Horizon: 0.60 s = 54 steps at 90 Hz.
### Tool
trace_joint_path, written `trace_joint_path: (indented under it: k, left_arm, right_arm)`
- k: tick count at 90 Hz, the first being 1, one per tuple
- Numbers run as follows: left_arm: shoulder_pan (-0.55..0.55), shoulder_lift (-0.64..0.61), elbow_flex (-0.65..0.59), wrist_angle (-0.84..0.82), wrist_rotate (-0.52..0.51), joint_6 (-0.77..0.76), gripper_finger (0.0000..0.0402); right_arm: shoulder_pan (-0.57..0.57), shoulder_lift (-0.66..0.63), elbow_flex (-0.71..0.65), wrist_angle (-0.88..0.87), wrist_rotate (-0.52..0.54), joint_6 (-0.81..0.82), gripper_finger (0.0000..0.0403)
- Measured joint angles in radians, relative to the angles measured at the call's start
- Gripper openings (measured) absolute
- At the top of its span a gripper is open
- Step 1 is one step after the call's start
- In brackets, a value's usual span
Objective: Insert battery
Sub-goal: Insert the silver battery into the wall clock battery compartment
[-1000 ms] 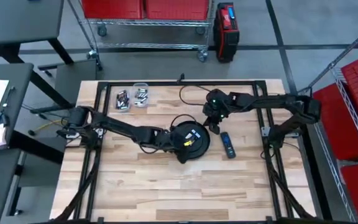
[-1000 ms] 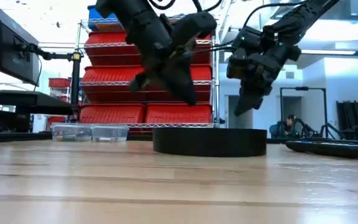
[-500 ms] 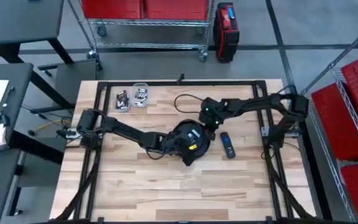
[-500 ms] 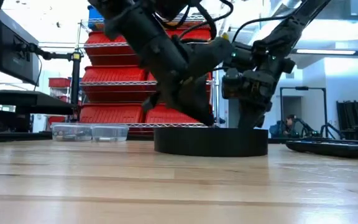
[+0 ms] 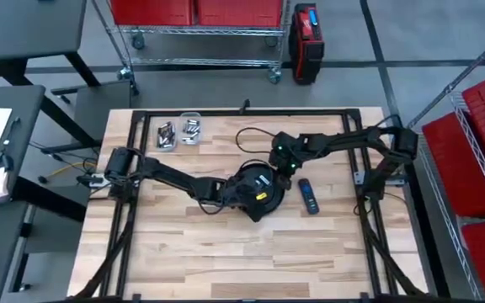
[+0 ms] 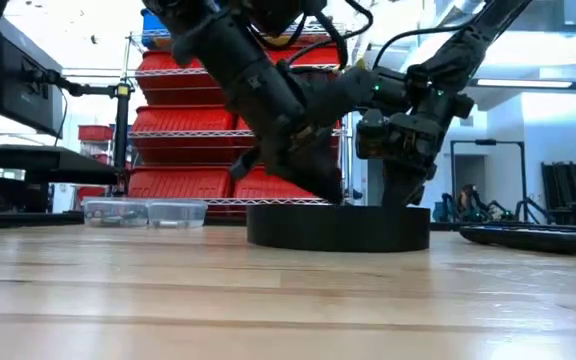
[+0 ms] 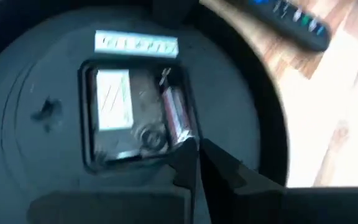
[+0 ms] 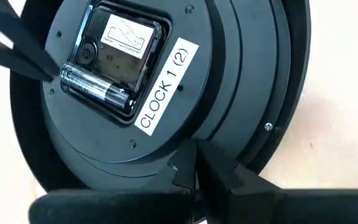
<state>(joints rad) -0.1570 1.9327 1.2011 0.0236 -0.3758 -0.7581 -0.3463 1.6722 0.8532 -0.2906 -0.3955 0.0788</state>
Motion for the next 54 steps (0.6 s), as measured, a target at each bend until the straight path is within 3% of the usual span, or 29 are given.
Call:
trace_joint_path:
  k: [54]
  left_arm:
    - [0.041,0.0,0.0,-0.006,0.012,0.009,0.0]
  right_arm:
    - [0.037,0.0,-0.001,0.018,0.017,-0.001,0.0]
